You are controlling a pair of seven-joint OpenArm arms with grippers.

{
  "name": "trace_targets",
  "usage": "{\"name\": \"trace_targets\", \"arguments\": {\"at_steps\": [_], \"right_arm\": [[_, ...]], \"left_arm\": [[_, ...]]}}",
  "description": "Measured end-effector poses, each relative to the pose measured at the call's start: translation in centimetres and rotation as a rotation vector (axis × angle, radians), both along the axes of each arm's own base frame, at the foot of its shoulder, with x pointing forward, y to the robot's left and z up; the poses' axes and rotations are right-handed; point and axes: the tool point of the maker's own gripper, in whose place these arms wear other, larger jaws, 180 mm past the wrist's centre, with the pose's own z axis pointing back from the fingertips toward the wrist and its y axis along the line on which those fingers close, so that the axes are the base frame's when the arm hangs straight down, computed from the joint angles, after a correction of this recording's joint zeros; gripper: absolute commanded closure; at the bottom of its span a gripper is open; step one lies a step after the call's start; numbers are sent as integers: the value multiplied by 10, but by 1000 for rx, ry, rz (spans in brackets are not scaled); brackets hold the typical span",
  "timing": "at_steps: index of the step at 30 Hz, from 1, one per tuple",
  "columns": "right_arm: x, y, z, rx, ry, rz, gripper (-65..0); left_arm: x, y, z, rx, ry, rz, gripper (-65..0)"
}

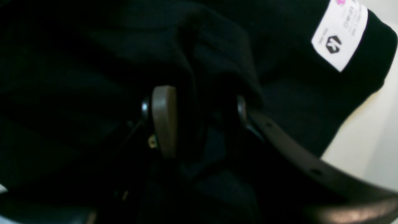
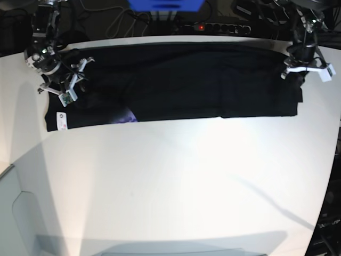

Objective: Fold the T-shirt properly
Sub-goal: 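Grasp the strip's other end with the left gripper and fold it toward the right gripper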

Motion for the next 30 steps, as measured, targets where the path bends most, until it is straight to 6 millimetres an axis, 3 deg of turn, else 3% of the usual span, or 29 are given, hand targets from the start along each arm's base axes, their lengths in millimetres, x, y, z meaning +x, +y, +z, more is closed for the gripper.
{"name": "trace_targets", "arguments": {"at_steps": [6, 9, 11, 15, 18, 23, 30], "right_arm": [[0, 0, 0, -1, 0, 0, -222], [0, 0, 0, -1, 0, 0, -222], [0, 0, 0, -2, 1, 0, -222], [0, 0, 0, -2, 2, 0, -222], [0, 0, 0, -2, 1, 0, -222], [0, 0, 0, -3, 1, 1, -222], [2, -1, 1, -6, 1, 0, -222]], "left_arm": [[11, -28, -1, -35, -13, -65, 0], [24, -71, -13, -52, 19, -193, 0], [32, -111, -22, -73, 39, -302, 0], [33, -185, -37, -69, 92, -519, 0], [35, -232, -36, -51, 88, -662, 0], [31, -291, -33, 19, 76, -859, 0], [31, -345, -17, 99, 5, -1039, 0]]}}
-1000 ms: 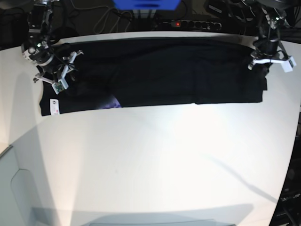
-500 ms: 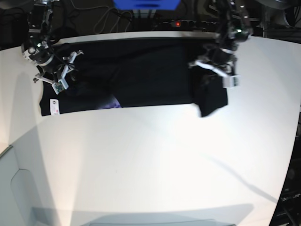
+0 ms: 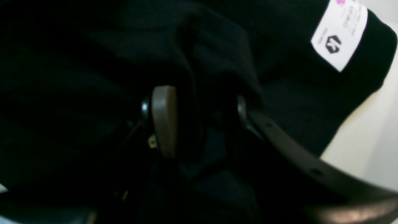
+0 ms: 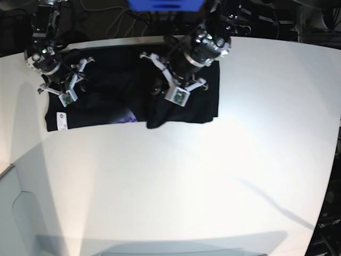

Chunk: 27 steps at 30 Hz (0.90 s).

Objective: Fold the T-shirt properly
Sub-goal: 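Grasp the strip's other end with the left gripper and fold it toward the right gripper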

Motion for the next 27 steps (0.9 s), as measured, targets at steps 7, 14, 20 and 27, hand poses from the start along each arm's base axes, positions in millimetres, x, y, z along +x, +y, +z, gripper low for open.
{"name": "trace_targets", "arguments": {"at_steps": [7, 14, 20, 27], "right_arm": [[2, 0, 1, -2, -3, 0, -222], [2, 0, 1, -2, -3, 0, -222], [2, 0, 1, -2, -3, 0, -222], [3, 0, 1, -2, -4, 0, -222]], "left_arm": [[-3, -24, -8, 63, -32, -102, 0], [-9, -35, -23, 83, -1, -150, 0], [-7, -41, -24, 90, -7, -175, -79], [-6, -41, -20, 83, -14, -175, -427]]}}
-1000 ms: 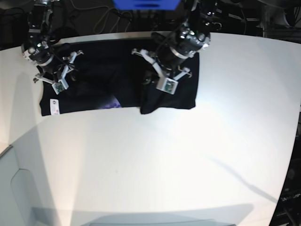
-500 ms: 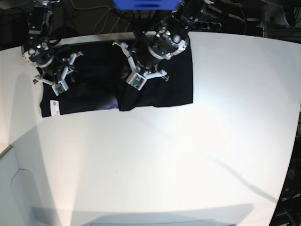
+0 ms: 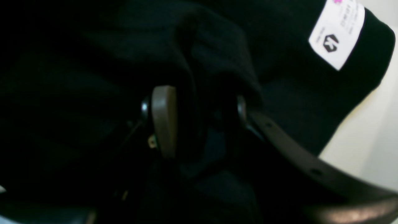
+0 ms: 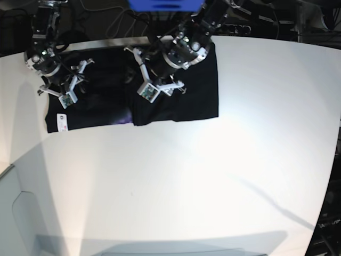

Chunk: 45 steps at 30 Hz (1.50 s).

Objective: Fold the T-shirt properly
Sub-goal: 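Grasp the strip's other end with the left gripper and fold it toward the right gripper, then open the left gripper and lift it away from the shirt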

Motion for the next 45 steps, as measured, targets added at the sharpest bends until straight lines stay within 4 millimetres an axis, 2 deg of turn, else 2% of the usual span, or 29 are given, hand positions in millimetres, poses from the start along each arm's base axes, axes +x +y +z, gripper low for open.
{"name": "trace_targets", "arguments": {"at_steps": [1, 6, 11, 14, 17, 19, 21, 23, 25, 28, 30, 32, 33, 38, 42, 45], "right_arm": [[0, 0, 0, 0, 0, 0, -222], [0, 0, 0, 0, -1, 0, -223], [12, 4, 26, -27, -74, 21, -224], [20, 8, 45, -36, -133, 38, -224], [21, 6, 61, -55, -167, 31, -225], [14, -10, 63, -86, -133, -50, -227], [6, -30, 62, -113, -98, -141, -234], [2, -52, 64, -135, -86, -222, -259], [-1, -69, 68, -139, -92, -298, -288], [-9, -75, 65, -130, -78, -345, -323], [-10, -76, 65, -133, -76, -348, -328], [-9, -76, 64, -126, -80, -347, -328], [-8, -76, 62, -118, -76, -350, -328], [3, -80, 39, -62, -36, -382, -329], [2, -80, 19, -31, 20, -397, -329], [5, -82, 11, -9, 30, -403, -329]], "left_arm": [[0, -1, 6, -11, -12, 1, -446], [12, 8, 48, -63, -128, 19, -440], [22, 40, 31, 12, -106, 84, -302], [16, 50, 21, 22, -73, 116, -220], [16, 63, 16, 34, -52, 147, -174], [30, 87, 18, 53, -75, 221, -172], [44, 125, 18, 87, -91, 329, -172], [50, 166, 15, 136, -90, 433, -172], [52, 197, 16, 111, -68, 532, -172], [57, 236, 27, -6, -54, 674, -172], [58, 271, 35, -35, -75, 785, -172], [56, 297, 42, -51, -89, 860, -172], [55, 304, 44, -58, -95, 879, -172], [58, 313, 52, -85, -107, 864, -172], [47, 317, 36, -73, -50, 873, -172], [39, 320, 27, -59, -22, 884, -172]]}}
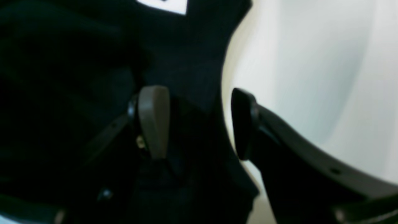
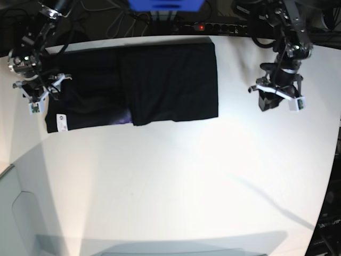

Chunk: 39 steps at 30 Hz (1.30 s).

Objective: Fold the T-shirt properly
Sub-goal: 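Open the left gripper and lift it away from the shirt, then lift the strip end with the right gripper and fold it over the stack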

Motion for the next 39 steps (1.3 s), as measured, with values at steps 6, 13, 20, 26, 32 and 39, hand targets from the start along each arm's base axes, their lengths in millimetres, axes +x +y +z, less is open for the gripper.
{"name": "trace_targets", "arguments": {"at_steps": [6, 13, 20, 26, 32, 39], "right_arm": [[2, -6, -20, 61, 22, -18, -329], [3, -7, -24, 85, 11, -26, -313], [3, -2, -25, 104, 7, -24, -70], [4, -2, -23, 99, 0, -21, 0], [-12, -2, -3, -21, 38, -2, 0], [17, 32, 60, -72, -157, 69, 0]], "left_arm": [[-8, 1, -7, -1, 24, 4, -172], [-11, 1, -10, 1, 36, 3, -172], [-21, 1, -38, -48, 106, 29, -171], [-32, 5, -61, -73, 170, 53, -169], [-33, 0, -65, -96, 167, 71, -169], [-33, -11, -68, -129, 163, 80, -169]]}}
